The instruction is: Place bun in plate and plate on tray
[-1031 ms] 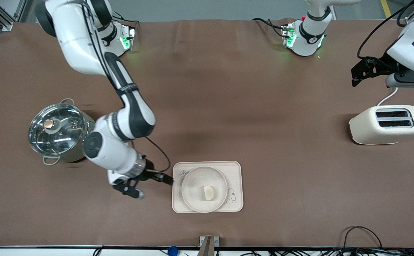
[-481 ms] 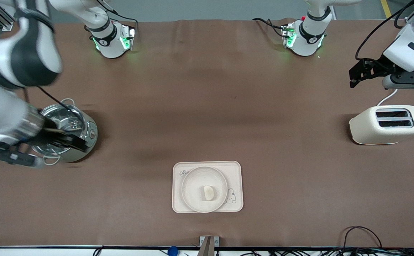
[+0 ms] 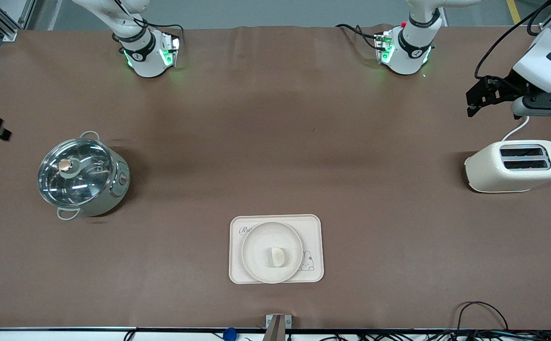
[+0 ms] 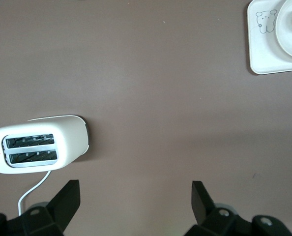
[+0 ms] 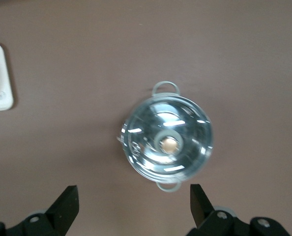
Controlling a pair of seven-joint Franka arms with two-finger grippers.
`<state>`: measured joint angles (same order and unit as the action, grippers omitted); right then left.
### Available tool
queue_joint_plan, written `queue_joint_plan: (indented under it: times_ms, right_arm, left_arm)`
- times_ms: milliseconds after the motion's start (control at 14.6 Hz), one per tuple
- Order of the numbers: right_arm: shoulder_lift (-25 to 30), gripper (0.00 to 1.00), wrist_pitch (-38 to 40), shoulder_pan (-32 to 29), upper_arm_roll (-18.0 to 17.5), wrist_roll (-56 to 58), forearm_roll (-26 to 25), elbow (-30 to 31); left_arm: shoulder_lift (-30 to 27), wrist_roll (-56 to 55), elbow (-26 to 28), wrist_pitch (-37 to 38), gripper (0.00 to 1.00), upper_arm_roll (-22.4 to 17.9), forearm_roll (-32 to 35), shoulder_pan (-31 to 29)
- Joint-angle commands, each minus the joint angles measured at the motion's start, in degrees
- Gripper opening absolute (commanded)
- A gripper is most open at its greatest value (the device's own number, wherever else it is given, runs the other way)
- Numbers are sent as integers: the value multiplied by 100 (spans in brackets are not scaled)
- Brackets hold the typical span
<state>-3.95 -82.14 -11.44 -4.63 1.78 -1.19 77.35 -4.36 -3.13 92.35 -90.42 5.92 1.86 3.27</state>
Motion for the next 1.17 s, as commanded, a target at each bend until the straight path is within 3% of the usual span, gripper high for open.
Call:
queue_joint_plan:
  times_ms: [0, 275, 412, 1099]
  right_arm:
    - [429, 100, -135, 71, 93, 7, -241, 569]
    - [878, 100, -417, 317, 252, -63, -224, 1238]
    - [878, 100, -426, 694, 637, -63, -224, 1238]
    - [843, 100, -426, 784, 613, -63, -198, 1221]
  left_arm:
    - [58, 84, -165, 34, 100, 5, 113, -2]
    - [67, 84, -156, 34, 100, 5, 113, -2]
    - [67, 84, -156, 112, 100, 14, 104, -2]
    - [67, 93, -156, 192, 100, 14, 34, -2]
